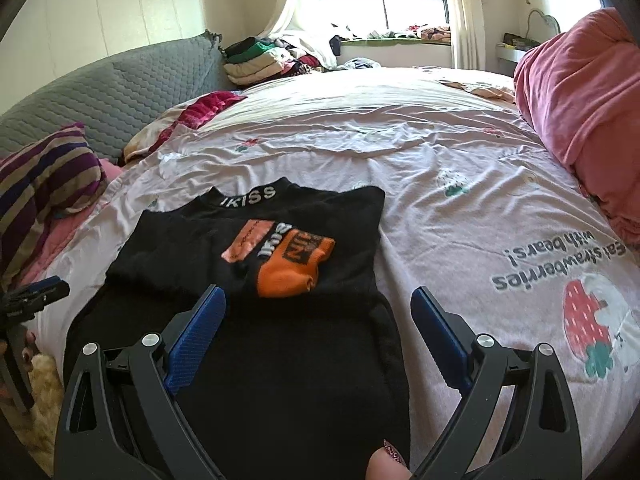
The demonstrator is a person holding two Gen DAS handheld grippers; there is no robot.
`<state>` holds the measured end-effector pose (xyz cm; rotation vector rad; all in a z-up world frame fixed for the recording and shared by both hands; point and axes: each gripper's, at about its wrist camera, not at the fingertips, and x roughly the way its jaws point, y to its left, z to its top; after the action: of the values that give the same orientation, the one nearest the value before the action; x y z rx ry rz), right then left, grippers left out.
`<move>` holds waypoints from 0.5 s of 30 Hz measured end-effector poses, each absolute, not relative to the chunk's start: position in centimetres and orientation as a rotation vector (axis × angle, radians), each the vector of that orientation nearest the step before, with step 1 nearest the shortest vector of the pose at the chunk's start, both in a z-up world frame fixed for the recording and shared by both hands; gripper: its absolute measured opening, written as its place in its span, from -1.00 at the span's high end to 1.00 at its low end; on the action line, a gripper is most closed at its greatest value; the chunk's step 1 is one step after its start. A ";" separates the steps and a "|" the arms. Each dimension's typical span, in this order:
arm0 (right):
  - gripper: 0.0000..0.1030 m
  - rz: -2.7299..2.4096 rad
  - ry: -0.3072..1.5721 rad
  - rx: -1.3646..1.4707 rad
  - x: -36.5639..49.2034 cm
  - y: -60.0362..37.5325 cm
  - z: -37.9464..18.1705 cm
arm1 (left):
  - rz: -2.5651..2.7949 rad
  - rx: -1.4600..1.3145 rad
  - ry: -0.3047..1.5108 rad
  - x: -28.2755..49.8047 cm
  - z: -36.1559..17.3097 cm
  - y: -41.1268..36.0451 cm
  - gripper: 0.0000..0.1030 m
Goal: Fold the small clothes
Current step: 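Move both open grippers back along the shirt toward its hem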
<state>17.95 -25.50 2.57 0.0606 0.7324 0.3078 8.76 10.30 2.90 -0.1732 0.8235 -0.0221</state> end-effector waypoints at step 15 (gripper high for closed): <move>-0.81 0.303 0.737 0.073 14.4 -26.5 1.2 | 0.006 -0.182 0.892 4.9 1.5 11.9 -0.81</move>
<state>14.41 -26.50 1.17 0.0733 0.7368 0.3032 4.94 11.87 1.49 -0.1817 0.8917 0.0058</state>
